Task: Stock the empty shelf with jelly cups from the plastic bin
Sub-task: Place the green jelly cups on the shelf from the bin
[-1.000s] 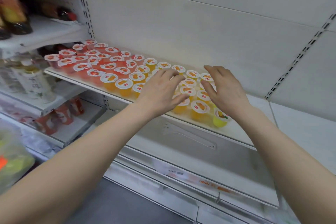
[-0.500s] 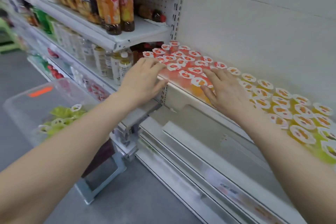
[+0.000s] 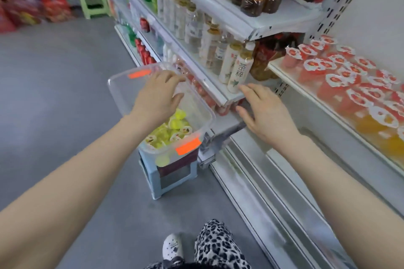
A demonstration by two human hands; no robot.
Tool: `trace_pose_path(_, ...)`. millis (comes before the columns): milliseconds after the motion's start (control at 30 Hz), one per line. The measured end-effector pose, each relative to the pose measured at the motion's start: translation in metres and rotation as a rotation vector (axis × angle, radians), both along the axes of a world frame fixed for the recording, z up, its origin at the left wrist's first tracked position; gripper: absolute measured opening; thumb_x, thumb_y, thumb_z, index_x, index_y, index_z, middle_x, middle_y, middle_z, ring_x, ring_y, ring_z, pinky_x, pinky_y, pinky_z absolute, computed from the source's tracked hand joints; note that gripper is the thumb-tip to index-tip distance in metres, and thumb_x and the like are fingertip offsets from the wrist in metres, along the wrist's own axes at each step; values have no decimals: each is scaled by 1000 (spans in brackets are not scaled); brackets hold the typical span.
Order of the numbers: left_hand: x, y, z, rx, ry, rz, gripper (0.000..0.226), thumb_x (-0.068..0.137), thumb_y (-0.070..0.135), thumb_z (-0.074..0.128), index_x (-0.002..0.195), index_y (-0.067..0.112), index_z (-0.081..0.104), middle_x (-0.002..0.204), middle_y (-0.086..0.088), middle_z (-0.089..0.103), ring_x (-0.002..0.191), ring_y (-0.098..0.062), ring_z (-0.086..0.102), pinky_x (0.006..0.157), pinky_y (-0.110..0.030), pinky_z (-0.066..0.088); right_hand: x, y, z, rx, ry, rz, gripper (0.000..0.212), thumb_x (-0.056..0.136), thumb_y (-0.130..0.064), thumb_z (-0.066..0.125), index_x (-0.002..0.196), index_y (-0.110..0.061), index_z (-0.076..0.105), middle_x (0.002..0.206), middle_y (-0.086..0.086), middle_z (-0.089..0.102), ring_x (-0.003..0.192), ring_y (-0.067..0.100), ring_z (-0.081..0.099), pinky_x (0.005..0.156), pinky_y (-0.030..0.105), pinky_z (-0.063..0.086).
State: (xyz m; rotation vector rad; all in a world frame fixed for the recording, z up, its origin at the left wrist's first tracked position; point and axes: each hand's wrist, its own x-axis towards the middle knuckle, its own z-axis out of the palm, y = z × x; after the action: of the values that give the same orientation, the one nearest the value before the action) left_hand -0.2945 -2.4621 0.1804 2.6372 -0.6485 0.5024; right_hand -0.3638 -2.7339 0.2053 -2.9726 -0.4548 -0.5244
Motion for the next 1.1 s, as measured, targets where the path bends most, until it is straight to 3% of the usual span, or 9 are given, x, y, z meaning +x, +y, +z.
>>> trace_pose_path(367, 24, 79, -126, -50, 366, 260, 35, 89, 12, 63, 125, 14, 61, 120, -10, 59, 114, -34, 50, 96, -43, 45, 109, 90, -110, 63, 359, 269, 51, 84, -17, 61, 133, -6, 54, 119, 15, 61, 104, 36, 60, 87, 41, 49)
trace_pose_path(500, 46, 83, -145, -47, 370, 279, 35, 88, 10, 65, 122, 13, 63, 116, -9, 61, 113, -34, 51, 93, -44, 48, 160, 110, -154, 43, 653, 255, 58, 88, -16, 63, 142, -7, 45, 131, 20, 54, 117, 38, 53, 101, 44, 43)
trace_pose_path(633, 67, 82, -161, 9, 294, 296, 30, 85, 11, 66, 114, 12, 67, 108, -9, 64, 103, -33, 55, 89, -41, 50, 202, 138, -203, -85, 834, 196, 61, 89, -23, 63, 144, -9, 39, 127, 20, 55, 115, 38, 54, 96, 41, 45)
trace_pose_path(800, 71, 81, -173, 47, 206, 327, 32, 78, 4, 67, 108, 13, 70, 101, -7, 67, 96, -31, 59, 88, -36, 48, 224, 162, -249, -211, 912, 140, 52, 93, -21, 58, 136, -2, 36, 120, 23, 58, 111, 41, 56, 85, 40, 46)
trace_pose_path(933, 73, 79, -172, 94, 182, 343, 39, 65, -3, 74, 101, 13, 73, 95, -4, 69, 89, -29, 62, 88, -27, 39, 226, 165, -271, -232, 838, 151, 48, 90, -12, 59, 131, -3, 36, 107, 21, 66, 99, 40, 62, 75, 39, 45)
trace_pose_path(1100, 74, 79, -171, 150, 196, 336, 40, 64, -3, 75, 101, 13, 73, 93, -3, 69, 88, -27, 62, 88, -26, 38, 227, 161, -265, -267, 845, 131, 47, 90, -8, 57, 132, -2, 36, 112, 21, 62, 102, 40, 61, 74, 37, 42)
